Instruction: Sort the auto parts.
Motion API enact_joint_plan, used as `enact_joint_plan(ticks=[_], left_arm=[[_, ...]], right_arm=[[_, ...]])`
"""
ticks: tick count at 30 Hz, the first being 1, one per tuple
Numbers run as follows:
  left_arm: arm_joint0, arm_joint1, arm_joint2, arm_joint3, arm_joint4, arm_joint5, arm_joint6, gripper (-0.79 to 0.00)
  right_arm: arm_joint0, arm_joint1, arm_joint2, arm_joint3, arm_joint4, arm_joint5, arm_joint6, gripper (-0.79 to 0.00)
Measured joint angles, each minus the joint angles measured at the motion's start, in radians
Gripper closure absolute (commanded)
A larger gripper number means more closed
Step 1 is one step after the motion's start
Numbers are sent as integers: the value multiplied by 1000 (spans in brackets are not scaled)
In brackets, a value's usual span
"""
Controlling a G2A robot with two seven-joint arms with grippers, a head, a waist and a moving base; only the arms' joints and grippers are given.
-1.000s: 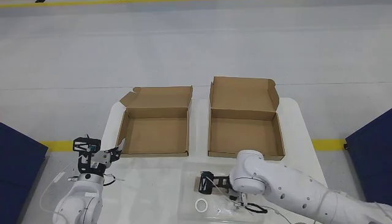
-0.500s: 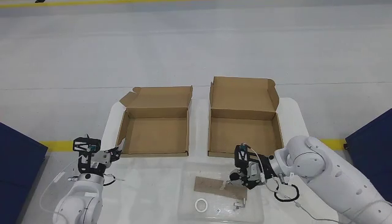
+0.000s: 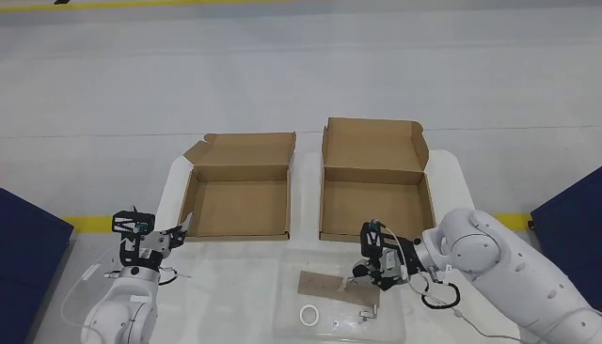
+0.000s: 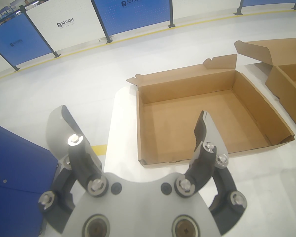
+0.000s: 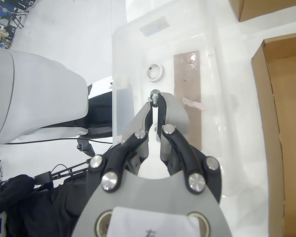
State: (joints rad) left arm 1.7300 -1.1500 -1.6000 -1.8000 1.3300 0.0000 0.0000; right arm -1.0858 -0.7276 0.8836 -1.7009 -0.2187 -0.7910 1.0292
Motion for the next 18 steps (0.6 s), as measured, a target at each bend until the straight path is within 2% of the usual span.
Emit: enact_joint_plan(ticks=[9,12,18], left_arm=[[0,0,0,0,0,0,0,-785],[0,0,0,0,0,0,0,-785],[0,0,0,0,0,0,0,-785]], right_arm=[[-8,-2,-3,-8,-14,5,-30,0],[-6,1,8,0,40,-54,-58,0],[7,39,-12,26,169,-207,-210,0]])
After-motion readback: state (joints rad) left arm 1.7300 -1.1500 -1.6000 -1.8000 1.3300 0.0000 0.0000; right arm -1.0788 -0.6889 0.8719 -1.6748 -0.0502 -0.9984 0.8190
